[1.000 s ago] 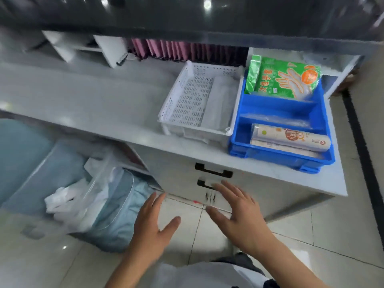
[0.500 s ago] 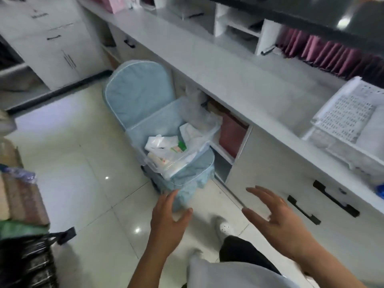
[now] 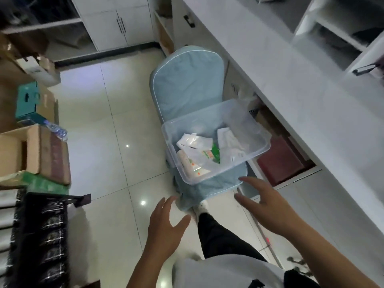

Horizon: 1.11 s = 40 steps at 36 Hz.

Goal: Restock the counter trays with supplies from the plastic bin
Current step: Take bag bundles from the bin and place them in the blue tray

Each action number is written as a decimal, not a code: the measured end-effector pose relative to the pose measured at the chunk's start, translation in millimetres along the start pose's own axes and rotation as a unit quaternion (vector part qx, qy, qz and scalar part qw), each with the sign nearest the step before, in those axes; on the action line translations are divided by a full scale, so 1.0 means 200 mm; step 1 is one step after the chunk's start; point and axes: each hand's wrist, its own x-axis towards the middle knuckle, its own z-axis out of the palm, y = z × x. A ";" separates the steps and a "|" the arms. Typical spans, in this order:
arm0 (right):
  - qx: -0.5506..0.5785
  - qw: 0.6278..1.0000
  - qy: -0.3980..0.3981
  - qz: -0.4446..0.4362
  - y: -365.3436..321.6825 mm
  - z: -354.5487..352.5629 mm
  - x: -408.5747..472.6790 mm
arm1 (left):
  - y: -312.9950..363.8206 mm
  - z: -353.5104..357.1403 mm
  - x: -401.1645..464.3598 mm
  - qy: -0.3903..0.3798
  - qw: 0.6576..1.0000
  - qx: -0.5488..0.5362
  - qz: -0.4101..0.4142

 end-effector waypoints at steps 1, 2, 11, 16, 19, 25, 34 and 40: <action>0.003 1.000 -0.012 -0.001 -0.01 -0.01 0.10 | 0.03 -0.02 0.05 0.000 1.000 0.003 -0.006; 0.004 1.000 -0.021 0.002 -0.01 -0.02 0.20 | 0.06 -0.04 0.11 -0.001 1.000 0.006 -0.013; -0.016 0.992 -0.122 0.038 0.11 0.03 0.98 | 0.37 -0.14 0.71 -0.079 0.992 0.024 -0.093; -0.144 0.967 -0.206 0.043 0.24 0.16 1.30 | 0.54 -0.07 1.06 -0.070 0.990 -0.031 -0.114; -0.231 0.939 -0.252 0.037 0.32 0.23 1.44 | 0.56 -0.02 1.23 -0.062 0.984 -0.046 -0.159; -0.268 0.909 -0.316 0.036 0.44 0.36 1.57 | 0.45 0.08 1.49 -0.008 0.962 -0.102 -0.253; -0.258 0.899 -0.349 0.058 0.46 0.45 1.69 | 0.42 0.16 1.66 0.066 0.935 -0.164 -0.306; -0.176 0.911 -0.349 0.132 0.49 0.48 1.91 | 0.38 0.16 1.71 0.071 0.929 -0.171 -0.322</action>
